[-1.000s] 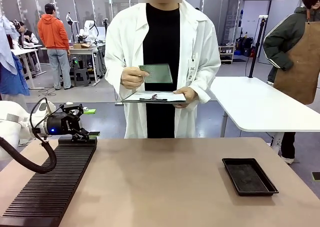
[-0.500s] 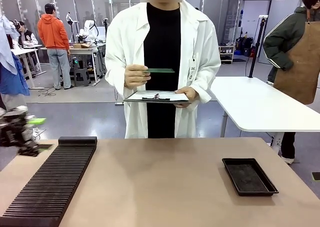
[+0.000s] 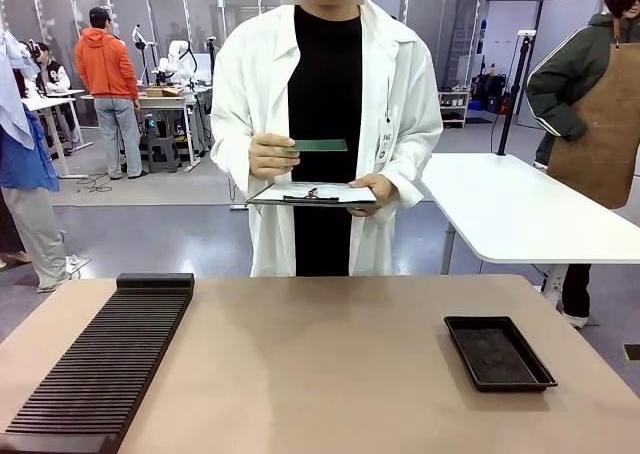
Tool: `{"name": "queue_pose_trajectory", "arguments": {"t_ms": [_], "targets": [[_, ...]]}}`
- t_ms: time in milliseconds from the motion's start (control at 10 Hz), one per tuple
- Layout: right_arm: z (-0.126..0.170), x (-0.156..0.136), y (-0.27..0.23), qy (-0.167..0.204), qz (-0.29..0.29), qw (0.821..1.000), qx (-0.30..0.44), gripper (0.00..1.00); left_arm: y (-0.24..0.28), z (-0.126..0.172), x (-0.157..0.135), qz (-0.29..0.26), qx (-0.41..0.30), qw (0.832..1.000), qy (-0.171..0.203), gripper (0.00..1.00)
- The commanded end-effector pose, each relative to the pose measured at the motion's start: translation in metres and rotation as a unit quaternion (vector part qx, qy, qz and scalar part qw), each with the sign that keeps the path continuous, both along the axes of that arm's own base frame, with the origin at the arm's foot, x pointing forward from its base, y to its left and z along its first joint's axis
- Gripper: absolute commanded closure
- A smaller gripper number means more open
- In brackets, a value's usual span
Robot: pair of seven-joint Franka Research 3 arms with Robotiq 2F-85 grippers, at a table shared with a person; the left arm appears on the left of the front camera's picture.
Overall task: Inspect the PCB.
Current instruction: Pick up the Blank PCB that the human is holding.
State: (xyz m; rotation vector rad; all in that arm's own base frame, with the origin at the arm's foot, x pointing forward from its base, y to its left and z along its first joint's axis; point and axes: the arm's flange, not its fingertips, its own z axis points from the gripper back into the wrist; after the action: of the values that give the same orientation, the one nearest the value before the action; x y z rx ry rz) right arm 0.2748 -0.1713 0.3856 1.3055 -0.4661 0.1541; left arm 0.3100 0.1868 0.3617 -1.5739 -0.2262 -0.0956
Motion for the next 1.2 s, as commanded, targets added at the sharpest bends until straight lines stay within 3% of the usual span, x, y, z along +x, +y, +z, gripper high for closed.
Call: {"name": "queue_pose_trajectory", "arguments": {"t_ms": [0,1100], "targets": [[0.001,0.001,-0.001,-0.012,0.000,1.000,0.004,0.00,0.013,-0.008,-0.004,-0.008,-0.009,1.000,-0.009,0.00],[0.001,0.001,-0.001,-0.012,0.000,1.000,0.004,0.00,0.008,-0.004,-0.007,0.005,-0.003,1.000,0.000,0.00]]}}
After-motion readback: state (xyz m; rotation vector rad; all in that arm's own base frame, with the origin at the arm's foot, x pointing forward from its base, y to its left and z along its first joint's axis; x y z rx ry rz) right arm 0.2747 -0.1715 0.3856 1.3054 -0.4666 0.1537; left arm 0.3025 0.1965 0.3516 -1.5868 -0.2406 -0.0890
